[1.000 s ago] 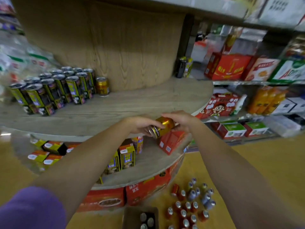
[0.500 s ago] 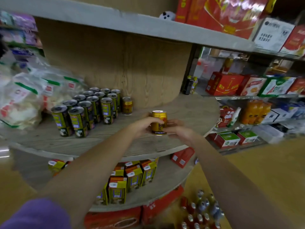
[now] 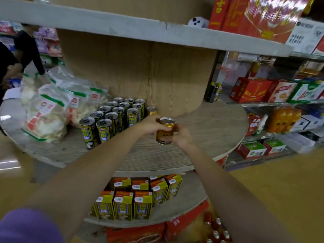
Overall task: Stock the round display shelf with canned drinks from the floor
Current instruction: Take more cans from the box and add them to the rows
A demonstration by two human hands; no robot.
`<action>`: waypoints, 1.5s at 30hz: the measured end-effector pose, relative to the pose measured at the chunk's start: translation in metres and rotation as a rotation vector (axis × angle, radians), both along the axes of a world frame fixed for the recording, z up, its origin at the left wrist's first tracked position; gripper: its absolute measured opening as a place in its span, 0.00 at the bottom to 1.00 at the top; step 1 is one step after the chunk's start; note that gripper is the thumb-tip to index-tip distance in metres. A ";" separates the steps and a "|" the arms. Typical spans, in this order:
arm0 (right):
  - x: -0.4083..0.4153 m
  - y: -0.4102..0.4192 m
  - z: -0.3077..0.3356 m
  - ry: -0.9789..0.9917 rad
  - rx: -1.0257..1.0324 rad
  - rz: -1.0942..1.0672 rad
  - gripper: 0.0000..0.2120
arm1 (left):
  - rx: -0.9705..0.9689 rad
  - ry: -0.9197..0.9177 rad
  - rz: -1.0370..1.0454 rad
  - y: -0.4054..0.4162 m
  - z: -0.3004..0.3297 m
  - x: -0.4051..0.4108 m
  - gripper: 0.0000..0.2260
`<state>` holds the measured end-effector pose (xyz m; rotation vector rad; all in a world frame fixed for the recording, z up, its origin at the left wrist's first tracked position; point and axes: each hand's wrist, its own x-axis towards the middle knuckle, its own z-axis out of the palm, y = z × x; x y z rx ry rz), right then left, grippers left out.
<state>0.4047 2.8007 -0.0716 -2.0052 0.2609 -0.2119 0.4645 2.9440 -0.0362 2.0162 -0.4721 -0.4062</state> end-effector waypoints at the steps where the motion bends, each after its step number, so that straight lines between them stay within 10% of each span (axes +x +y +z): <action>1: 0.007 0.001 -0.003 0.008 -0.016 -0.003 0.30 | 0.016 -0.068 0.007 0.002 0.000 0.006 0.21; 7: 0.057 0.007 -0.034 0.092 -0.054 -0.021 0.35 | 0.368 -0.506 -0.106 0.011 -0.007 0.039 0.13; 19: 0.142 -0.006 -0.076 0.067 -0.111 0.094 0.34 | 0.832 -0.239 -0.195 0.000 -0.014 0.098 0.27; 40: 0.171 0.007 -0.070 0.128 -0.174 0.064 0.37 | 0.534 -0.047 0.038 -0.009 -0.016 0.086 0.28; 45: 0.142 0.004 -0.071 0.137 -0.187 0.043 0.22 | 0.252 -0.141 0.210 -0.010 -0.022 0.061 0.17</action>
